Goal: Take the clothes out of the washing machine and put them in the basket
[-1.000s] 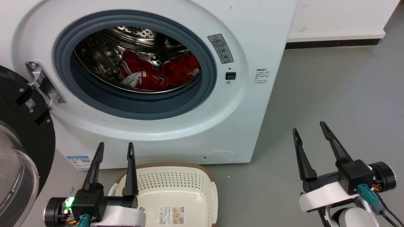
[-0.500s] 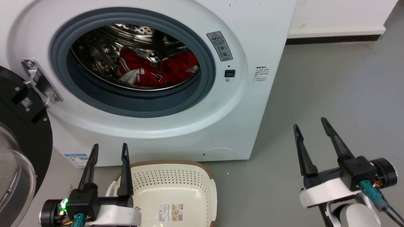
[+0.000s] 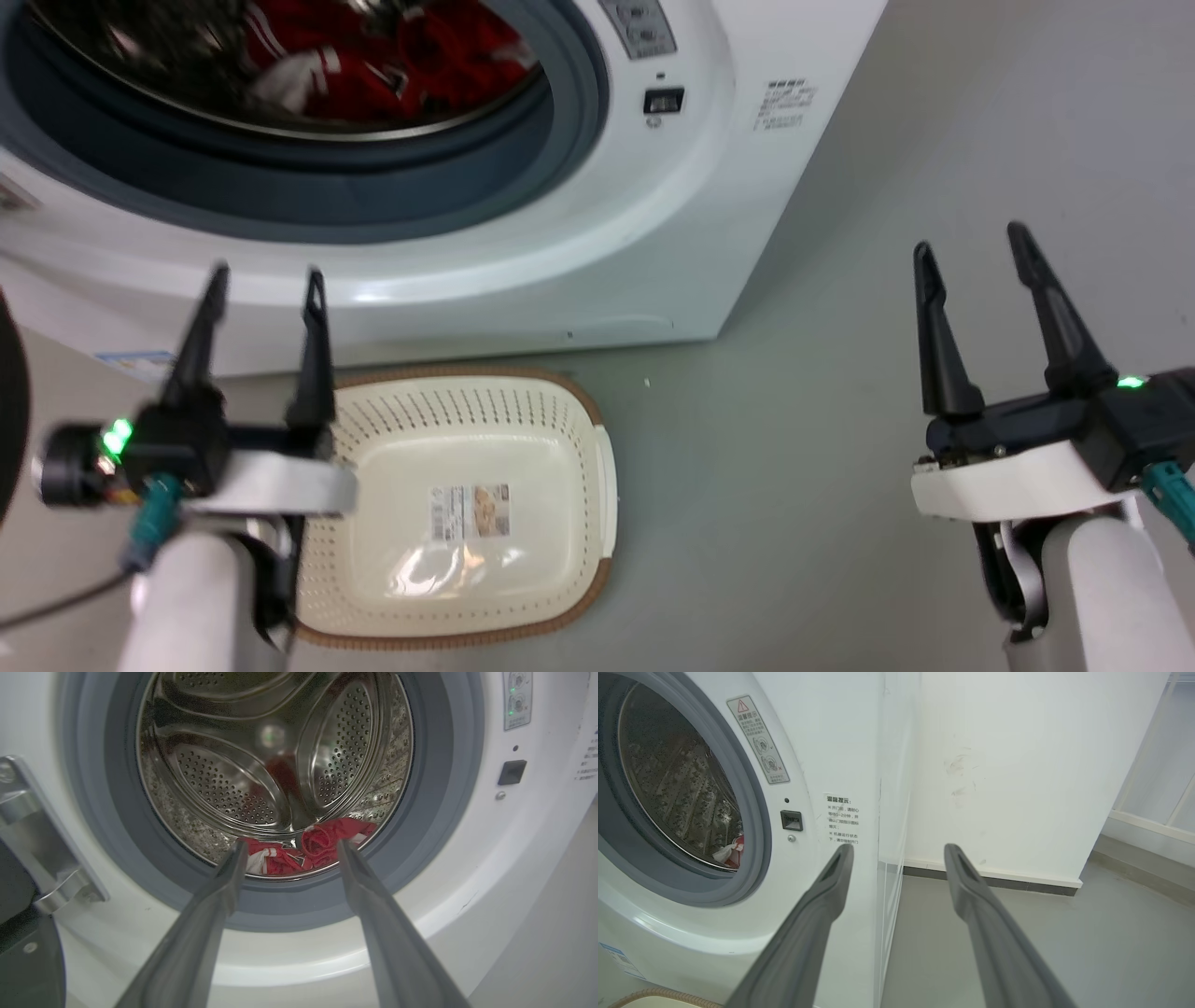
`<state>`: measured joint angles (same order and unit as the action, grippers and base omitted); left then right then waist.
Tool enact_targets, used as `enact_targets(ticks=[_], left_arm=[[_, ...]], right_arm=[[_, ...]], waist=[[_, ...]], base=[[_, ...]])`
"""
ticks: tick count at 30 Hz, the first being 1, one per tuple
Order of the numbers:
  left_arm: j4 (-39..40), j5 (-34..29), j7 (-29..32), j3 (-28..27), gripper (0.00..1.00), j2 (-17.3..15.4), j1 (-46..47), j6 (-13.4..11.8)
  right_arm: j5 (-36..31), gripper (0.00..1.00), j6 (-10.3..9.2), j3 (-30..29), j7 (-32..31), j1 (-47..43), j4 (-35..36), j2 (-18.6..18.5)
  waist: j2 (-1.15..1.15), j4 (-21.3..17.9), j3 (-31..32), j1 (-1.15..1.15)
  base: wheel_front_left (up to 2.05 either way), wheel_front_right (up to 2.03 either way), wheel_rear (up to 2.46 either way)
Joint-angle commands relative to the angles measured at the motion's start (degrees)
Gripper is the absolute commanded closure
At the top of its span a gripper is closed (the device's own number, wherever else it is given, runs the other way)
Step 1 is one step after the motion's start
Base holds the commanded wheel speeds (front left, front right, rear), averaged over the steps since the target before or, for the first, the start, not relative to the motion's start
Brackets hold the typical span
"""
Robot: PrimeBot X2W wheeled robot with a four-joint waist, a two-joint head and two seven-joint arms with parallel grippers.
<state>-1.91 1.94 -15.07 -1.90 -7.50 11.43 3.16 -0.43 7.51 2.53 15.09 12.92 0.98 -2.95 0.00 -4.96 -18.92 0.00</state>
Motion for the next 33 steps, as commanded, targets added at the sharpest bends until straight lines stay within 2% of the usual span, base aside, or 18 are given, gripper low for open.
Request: enact_targets(ticks=[1,5,10,16,17,25,33], left_arm=[[-1.03,0.28,-0.16,-0.80,0.00,-2.02,4.33,0.89],[-5.73,0.66,-0.15,-1.82,0.00,-6.67,14.53,2.44],[-16.42,1.53,1.10,-0.11,0.00,-12.39,29.10,3.82],[-27.75,5.30,9.43,6.97,0.00,-17.98,45.86,4.28],[-27.75,5.30,9.43,6.97,0.00,-17.98,45.86,4.28],[-35.50,14.20,22.35,19.44,0.00,-27.51,64.11,4.22],[-39.31,21.99,36.88,30.43,0.00,-33.59,77.63,4.22]], right_arm=[[0.48,0.00,-0.04,-0.17,0.13,2.07,0.78,0.14],[1.30,0.00,-0.04,-0.24,0.12,4.63,1.86,0.16],[1.79,0.00,-0.04,-0.52,0.12,6.60,3.03,0.14],[3.01,0.00,-0.05,-0.38,0.12,7.72,4.00,0.14],[3.01,0.00,-0.05,-0.38,0.12,7.72,4.00,0.14],[5.74,0.00,-0.05,1.42,0.13,8.61,5.71,0.14],[7.59,0.00,-0.05,3.92,0.13,8.77,6.78,0.13]], waist=[[0.00,-2.03,-8.28,0.00],[0.00,-3.08,-14.24,0.00],[0.00,-3.82,-19.73,0.00],[0.00,-4.98,-24.21,0.00],[0.00,-4.98,-24.21,0.00],[0.00,-8.23,-29.08,0.00],[0.00,-12.04,-32.08,0.00]], base=[[0.00,0.00,0.00],[0.00,0.00,0.00],[0.00,0.00,0.00],[0.00,0.00,0.00],[0.00,0.00,0.00],[0.00,0.00,0.00],[0.00,0.00,0.00]])
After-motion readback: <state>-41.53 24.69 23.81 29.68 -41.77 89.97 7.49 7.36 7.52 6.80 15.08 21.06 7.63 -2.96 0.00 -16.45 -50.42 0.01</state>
